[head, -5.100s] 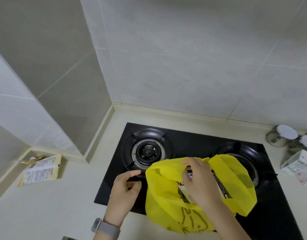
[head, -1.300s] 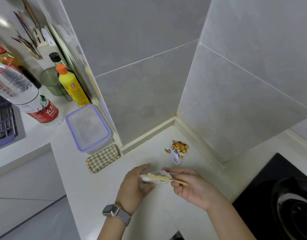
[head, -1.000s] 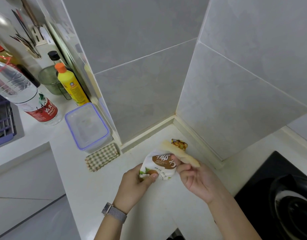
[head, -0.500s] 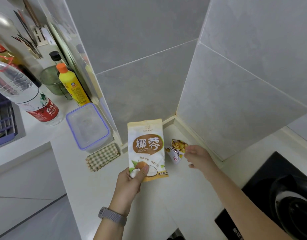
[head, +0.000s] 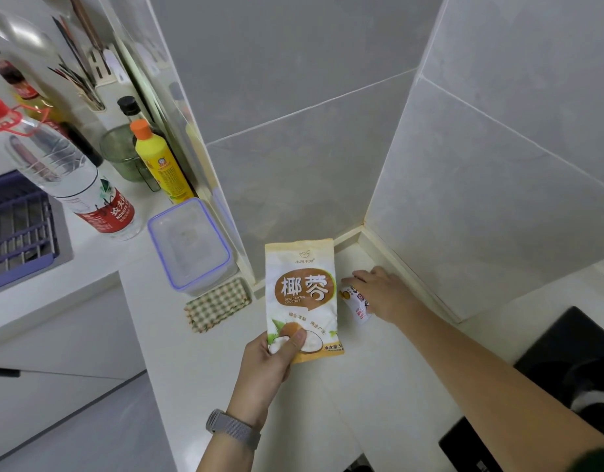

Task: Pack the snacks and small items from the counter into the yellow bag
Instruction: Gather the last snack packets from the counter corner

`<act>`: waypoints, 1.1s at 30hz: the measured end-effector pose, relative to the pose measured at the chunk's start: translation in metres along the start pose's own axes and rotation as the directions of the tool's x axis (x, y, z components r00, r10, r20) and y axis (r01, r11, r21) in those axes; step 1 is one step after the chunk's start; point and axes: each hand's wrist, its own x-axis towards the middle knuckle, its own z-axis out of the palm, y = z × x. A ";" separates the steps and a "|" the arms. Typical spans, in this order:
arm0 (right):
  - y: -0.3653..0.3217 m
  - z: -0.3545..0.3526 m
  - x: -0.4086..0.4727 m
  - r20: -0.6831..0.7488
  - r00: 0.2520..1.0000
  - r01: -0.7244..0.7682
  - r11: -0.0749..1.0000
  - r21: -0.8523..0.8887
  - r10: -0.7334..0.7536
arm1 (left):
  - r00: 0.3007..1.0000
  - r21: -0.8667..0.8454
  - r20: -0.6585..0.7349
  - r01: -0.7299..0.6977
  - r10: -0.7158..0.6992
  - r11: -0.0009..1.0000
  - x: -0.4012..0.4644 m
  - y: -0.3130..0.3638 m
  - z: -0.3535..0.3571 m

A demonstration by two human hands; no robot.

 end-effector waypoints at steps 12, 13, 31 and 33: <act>-0.012 0.001 -0.008 0.019 0.994 -0.105 0.992 -0.067 0.107 | 1.000 0.032 0.005 0.028 -0.029 0.999 0.009 -0.001 -0.005; -0.012 0.004 -0.011 0.007 0.992 -0.122 0.991 -0.055 0.123 | 0.999 0.027 0.004 0.032 -0.032 0.999 0.008 0.000 -0.005; -0.049 -0.017 -0.134 0.236 0.859 0.010 -0.476 0.879 0.454 | 0.997 -0.070 0.068 -0.032 0.036 0.997 -0.016 0.011 0.009; -0.056 -0.018 -0.152 0.274 0.850 0.046 -0.582 0.812 0.449 | 0.996 -0.093 0.086 -0.030 0.038 0.995 -0.023 0.012 0.011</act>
